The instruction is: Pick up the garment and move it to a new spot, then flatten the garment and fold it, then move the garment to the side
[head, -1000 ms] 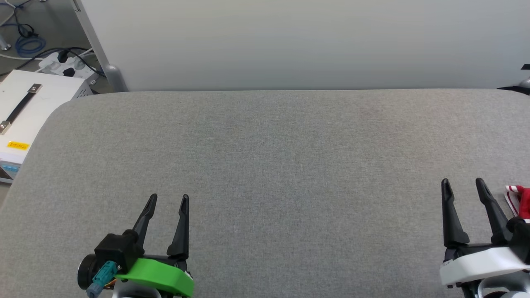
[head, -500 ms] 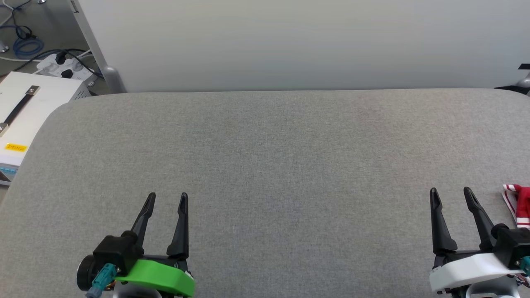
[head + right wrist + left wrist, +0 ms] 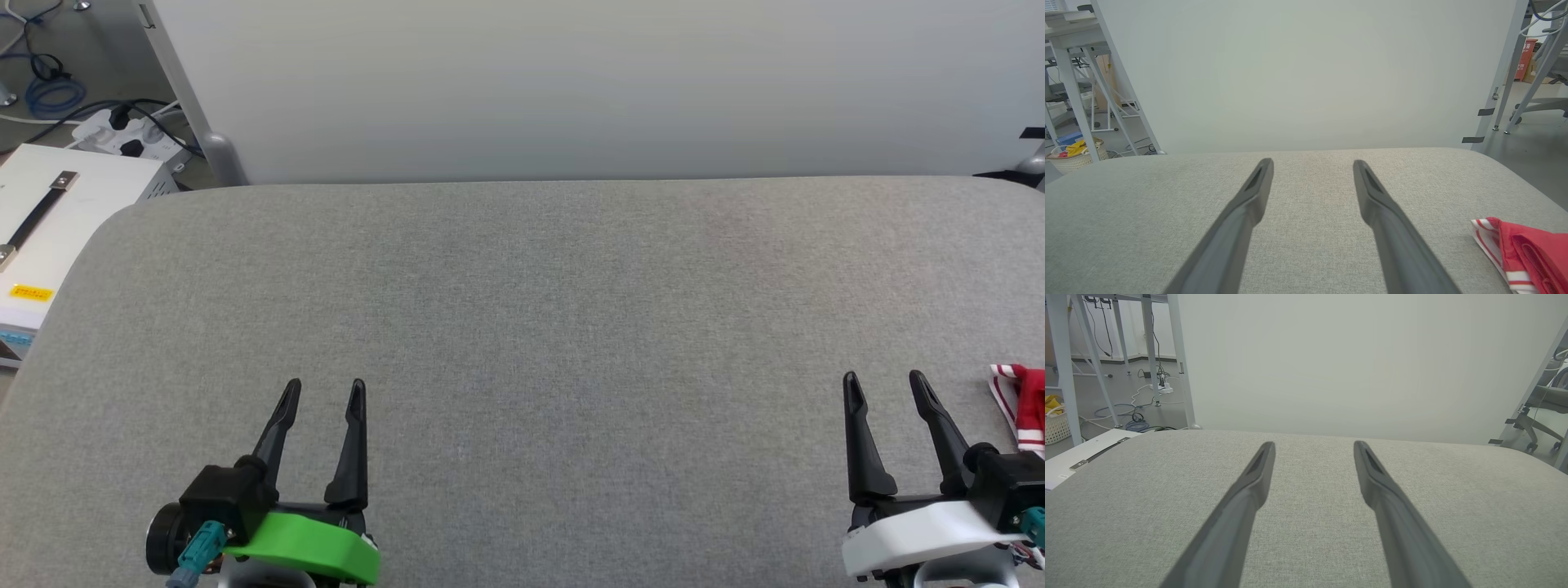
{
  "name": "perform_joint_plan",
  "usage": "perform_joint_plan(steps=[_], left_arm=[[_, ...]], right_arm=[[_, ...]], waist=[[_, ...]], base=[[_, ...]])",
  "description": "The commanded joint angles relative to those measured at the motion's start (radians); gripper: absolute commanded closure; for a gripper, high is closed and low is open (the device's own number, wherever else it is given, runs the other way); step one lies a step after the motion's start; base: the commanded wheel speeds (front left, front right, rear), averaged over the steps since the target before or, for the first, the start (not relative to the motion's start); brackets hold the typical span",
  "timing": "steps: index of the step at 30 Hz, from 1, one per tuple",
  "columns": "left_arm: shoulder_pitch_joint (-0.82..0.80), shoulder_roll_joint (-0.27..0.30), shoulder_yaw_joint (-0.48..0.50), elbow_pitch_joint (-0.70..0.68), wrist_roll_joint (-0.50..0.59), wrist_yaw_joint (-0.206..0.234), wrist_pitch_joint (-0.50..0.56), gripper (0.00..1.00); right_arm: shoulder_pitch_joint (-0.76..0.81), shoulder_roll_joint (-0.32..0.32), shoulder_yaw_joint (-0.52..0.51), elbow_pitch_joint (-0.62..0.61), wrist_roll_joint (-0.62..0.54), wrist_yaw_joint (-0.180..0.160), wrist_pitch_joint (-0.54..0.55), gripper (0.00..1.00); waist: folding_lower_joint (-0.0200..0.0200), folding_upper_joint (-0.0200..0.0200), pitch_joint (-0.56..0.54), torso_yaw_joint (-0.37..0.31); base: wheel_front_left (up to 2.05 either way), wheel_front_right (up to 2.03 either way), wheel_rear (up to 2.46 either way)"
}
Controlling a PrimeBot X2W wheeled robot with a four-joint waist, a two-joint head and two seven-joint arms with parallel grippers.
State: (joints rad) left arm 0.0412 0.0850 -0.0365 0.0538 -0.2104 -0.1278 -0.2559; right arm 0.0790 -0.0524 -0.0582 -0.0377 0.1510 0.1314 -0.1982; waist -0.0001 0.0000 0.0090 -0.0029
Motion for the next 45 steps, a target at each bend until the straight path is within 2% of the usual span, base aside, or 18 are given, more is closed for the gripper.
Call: perform_joint_plan(steps=[1, 2, 3, 45], left_arm=[[0.013, -0.008, 0.001, 0.001, 0.006, -0.003, -0.006, 0.0], [0.013, -0.008, 0.002, 0.002, 0.005, -0.003, -0.006, 0.0], [0.0, -0.001, 0.001, 0.001, 0.0, 0.0, 0.001, 1.0], [-0.013, -0.01, 0.013, -0.016, 0.065, 0.04, 0.08, 1.0]], right_arm=[[-0.012, 0.001, 0.002, 0.004, 0.002, -0.001, -0.006, 0.0], [-0.013, 0.001, 0.001, 0.004, 0.002, -0.001, -0.006, 0.0], [0.0, 0.0, 0.0, 0.0, 0.0, 0.0, 0.0, 1.0], [-0.024, 0.001, 0.018, 0.012, -0.047, 0.0, 0.061, 1.0]], waist=[[0.0001, 0.0, 0.001, 0.0], [0.0001, 0.0, 0.002, 0.001], [0.0001, 0.0, 0.001, 0.0], [0.0001, 0.0, -0.002, 0.001]], base=[[0.0, 0.0, 0.0], [0.0, 0.0, 0.0], [0.0, 0.0, 0.0], [0.0, 0.0, 0.0]])
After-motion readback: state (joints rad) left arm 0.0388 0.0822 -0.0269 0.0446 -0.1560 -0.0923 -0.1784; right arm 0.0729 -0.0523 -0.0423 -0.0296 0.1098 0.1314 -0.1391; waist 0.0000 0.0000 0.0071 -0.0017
